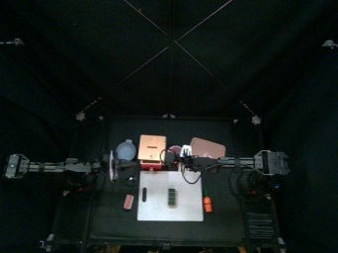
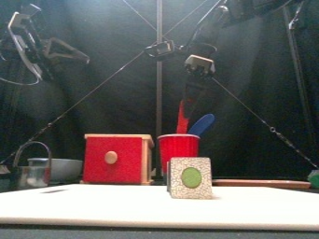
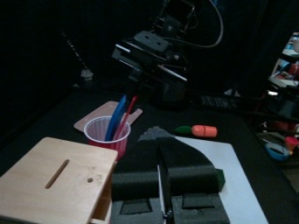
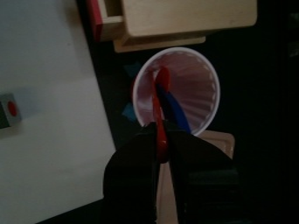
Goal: Place sushi on board then cut the sushi with the knife then place the pieces on the plate
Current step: Grasp knife edge with left hand
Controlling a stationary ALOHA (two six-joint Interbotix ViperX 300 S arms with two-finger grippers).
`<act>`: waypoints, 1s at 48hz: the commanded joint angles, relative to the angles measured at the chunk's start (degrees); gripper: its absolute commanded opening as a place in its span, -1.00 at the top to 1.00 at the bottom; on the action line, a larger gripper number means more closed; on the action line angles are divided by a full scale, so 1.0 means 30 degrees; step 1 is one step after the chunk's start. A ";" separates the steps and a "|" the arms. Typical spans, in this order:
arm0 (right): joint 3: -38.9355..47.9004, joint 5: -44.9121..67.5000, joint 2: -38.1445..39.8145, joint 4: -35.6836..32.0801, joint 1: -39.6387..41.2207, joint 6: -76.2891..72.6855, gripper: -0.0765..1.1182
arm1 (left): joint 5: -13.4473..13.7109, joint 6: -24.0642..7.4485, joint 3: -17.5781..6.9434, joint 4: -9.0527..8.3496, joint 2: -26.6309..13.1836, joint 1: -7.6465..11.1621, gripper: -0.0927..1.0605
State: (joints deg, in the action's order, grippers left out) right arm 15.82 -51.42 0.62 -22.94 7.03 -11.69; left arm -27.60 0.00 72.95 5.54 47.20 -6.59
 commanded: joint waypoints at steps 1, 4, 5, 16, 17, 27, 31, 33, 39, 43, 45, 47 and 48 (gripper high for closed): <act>-0.0762 0.0000 0.1201 -0.0381 0.0322 0.0000 0.21 | -0.0176 -0.0029 -0.0410 0.0000 -0.0059 -0.0088 0.83; -0.0850 -0.0088 0.1787 -0.0439 0.0439 0.0000 0.21 | -0.0176 -0.0029 -0.0410 0.0000 -0.0059 -0.0059 0.83; -0.0850 -0.0146 0.1934 -0.0439 0.0498 0.0000 0.21 | -0.0176 -0.0029 -0.0410 0.0000 -0.0059 -0.0088 0.83; -0.0674 -0.0352 0.4307 -0.0234 0.0908 -0.0205 0.21 | -0.0176 -0.0059 -0.0410 0.0000 -0.0029 -0.0088 0.83; -0.0615 -0.0352 0.4688 -0.0146 0.0967 -0.0205 0.21 | -0.0176 -0.0059 -0.0410 0.0000 -0.0059 -0.0059 0.83; 0.0762 0.1553 0.7441 0.1904 0.1582 -0.0234 0.21 | -0.0176 -0.0059 -0.0469 -0.0029 -0.0293 -0.0059 0.82; 0.1934 0.3164 0.8438 0.3545 0.1934 -0.0146 0.21 | -0.0176 -0.0088 -0.0615 -0.0088 -0.0762 -0.0088 0.78; 0.2520 0.3984 0.8789 0.4189 0.2021 -0.0117 0.21 | -0.0146 -0.0088 -0.0703 -0.0146 -0.1113 -0.0059 0.74; 0.4424 0.6475 0.9609 0.5654 0.2080 -0.0117 0.21 | -0.0146 -0.0088 -0.1143 -0.0439 -0.2432 -0.0059 0.54; 0.5889 0.8467 1.0049 0.6475 0.2051 -0.0117 0.21 | -0.0176 -0.0088 -0.1611 -0.0703 -0.3516 -0.0059 0.28; 0.6504 0.9434 1.0137 0.6797 0.2021 -0.0117 0.21 | -0.0176 -0.0088 -0.1816 -0.0879 -0.3926 -0.0059 0.15; 0.7031 1.0313 1.0195 0.7031 0.1992 -0.0088 0.21 | -0.0176 -0.0117 -0.2109 -0.1084 -0.4336 -0.0059 0.01; 0.7236 1.0781 1.0195 0.7119 0.1963 -0.0117 0.21 | -0.0205 -0.0117 -0.2197 -0.1230 -0.4570 -0.0029 -0.06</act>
State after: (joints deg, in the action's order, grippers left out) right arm 35.33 -25.31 29.88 -3.08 13.01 -12.04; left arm -27.60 -0.26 69.08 3.16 35.68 -6.68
